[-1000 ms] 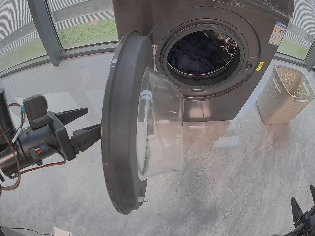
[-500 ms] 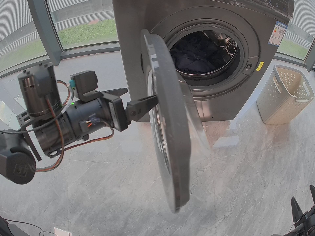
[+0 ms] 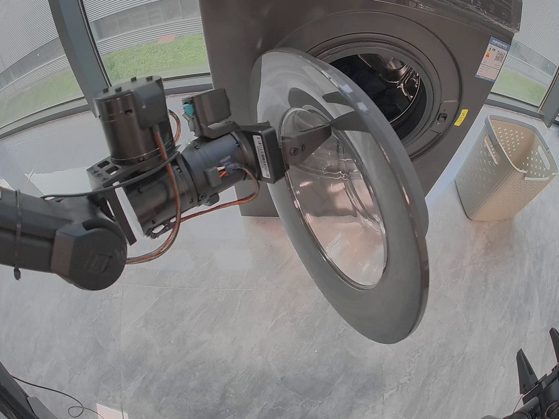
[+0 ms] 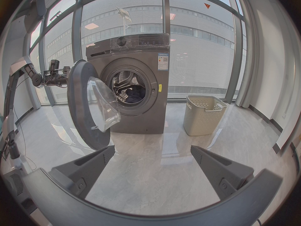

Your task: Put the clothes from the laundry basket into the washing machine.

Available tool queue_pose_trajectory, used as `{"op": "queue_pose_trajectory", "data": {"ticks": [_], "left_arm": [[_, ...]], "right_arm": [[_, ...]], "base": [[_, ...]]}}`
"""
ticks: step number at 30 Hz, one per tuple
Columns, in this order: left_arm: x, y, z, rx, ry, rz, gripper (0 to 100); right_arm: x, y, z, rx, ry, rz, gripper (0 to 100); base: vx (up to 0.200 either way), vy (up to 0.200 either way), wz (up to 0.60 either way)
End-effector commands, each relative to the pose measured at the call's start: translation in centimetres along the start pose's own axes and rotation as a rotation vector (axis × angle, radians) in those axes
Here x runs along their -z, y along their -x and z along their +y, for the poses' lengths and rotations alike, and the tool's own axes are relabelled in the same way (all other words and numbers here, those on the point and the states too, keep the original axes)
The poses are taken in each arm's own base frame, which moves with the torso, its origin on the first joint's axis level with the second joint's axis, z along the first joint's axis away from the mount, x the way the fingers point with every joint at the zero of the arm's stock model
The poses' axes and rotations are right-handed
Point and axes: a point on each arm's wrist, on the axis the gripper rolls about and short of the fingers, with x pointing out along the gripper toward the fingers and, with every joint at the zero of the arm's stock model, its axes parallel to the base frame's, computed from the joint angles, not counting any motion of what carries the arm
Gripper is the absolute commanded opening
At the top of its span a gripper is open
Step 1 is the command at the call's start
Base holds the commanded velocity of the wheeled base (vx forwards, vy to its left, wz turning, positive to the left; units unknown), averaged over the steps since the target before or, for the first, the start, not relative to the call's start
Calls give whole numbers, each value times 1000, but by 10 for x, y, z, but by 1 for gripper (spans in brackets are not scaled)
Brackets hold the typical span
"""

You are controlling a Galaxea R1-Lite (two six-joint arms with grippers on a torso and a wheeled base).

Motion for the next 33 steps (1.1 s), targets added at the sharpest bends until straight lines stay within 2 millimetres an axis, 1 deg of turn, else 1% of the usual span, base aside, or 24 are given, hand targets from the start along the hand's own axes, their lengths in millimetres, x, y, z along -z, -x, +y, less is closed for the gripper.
{"op": "queue_pose_trajectory", "data": {"ticks": [1,4,5,6,7,8,9,11,16,18,19,20,21,23,26,27,28,29,30,33], "left_arm": [[9,-36,8,-8,19,-12,100],[7,-56,12,-48,59,-49,100],[7,-57,12,-50,61,-52,100],[7,-68,14,-84,90,-80,100],[7,-72,16,-102,101,-93,100],[6,-73,16,-103,101,-95,100],[6,-79,18,-126,112,-106,100],[7,-81,18,-137,116,-104,100],[7,-74,18,-152,141,-88,100],[-4,-53,13,-155,147,-81,100],[-5,-46,12,-154,148,-67,100],[-6,-43,11,-155,149,-64,100],[-13,-23,6,-150,148,-54,100],[-18,5,0,-151,147,-42,100],[-25,61,-11,-149,139,-31,100],[-26,64,-11,-149,139,-31,100],[-28,102,-18,-136,128,-9,100],[-28,125,-22,-130,115,6,100],[-28,145,-25,-127,102,21,100],[-19,202,-34,-134,68,77,100]], "right_arm": [[5,0,0,0,0,0,100],[5,0,0,0,0,0,100],[5,0,0,0,0,0,100],[5,0,0,-1,0,0,100],[5,0,0,-1,0,-2,100],[5,0,0,0,0,0,100],[5,0,0,-1,0,0,100],[5,0,0,-1,0,0,100],[5,0,0,-1,0,0,100],[5,0,0,-1,0,0,100],[5,0,0,-1,0,0,100],[5,0,0,-1,0,0,100],[5,0,0,0,0,0,100],[5,0,0,0,0,0,100],[5,0,0,0,0,0,100],[5,0,0,-1,0,0,100],[5,0,0,-1,0,0,100],[5,0,0,-1,0,0,100],[5,0,0,-1,0,0,100],[5,0,0,0,0,0,100]], "base": [[0,0,0],[0,0,0],[0,0,0],[0,0,0],[0,0,0],[0,0,0],[0,0,0],[0,0,0],[0,0,0],[0,0,0],[0,0,0],[0,0,0],[0,0,0],[0,0,0],[0,0,0],[0,0,0],[0,0,0],[0,0,0],[0,0,0],[0,0,0]]}}
